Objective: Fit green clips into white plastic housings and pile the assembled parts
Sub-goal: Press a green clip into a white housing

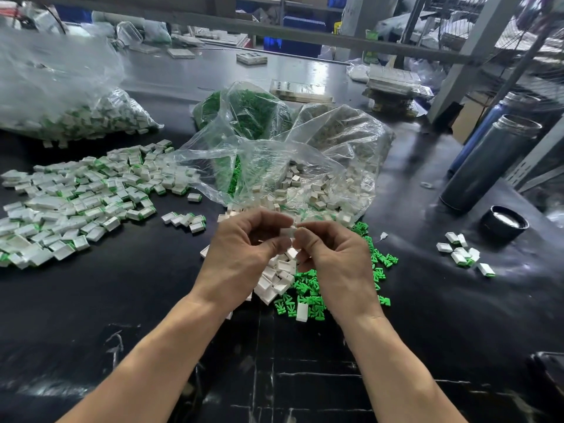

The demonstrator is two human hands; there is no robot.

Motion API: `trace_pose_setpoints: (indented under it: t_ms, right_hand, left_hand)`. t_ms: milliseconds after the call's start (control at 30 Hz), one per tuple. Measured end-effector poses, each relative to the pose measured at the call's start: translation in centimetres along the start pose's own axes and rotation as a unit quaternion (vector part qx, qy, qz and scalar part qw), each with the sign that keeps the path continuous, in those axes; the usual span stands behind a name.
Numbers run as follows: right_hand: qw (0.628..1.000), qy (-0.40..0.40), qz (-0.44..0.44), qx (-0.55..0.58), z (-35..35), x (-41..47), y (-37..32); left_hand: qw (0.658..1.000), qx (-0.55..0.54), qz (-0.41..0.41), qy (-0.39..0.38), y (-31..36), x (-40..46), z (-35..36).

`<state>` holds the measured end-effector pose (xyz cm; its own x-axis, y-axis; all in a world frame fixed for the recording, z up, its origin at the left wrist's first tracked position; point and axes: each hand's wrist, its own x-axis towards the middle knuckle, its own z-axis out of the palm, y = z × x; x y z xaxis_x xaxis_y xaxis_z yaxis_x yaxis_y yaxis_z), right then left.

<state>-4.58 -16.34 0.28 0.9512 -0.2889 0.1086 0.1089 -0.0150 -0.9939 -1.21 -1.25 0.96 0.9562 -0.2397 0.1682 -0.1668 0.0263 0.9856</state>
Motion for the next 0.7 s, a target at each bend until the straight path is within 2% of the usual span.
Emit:
trace_pose_setpoints:
  t_ms: [233,433,700]
  right_hand:
    - [0.998,-0.026,0.055,0.023,-0.13,0.11,0.05]
    - [0.995,-0.027,0.075,0.053,-0.34,0.23,0.13]
    - [0.994,-0.046,0.069,0.071,-0.13,0.0,0.02]
  left_hand:
    - [0.99,0.132,0.047,0.023,-0.53,-0.13,-0.03]
    - [0.951,0.286,0.114,0.021,-0.31,-0.42,-0.1]
    - [0.942,0.308,0.122,0.046,0.12,-0.66,0.17]
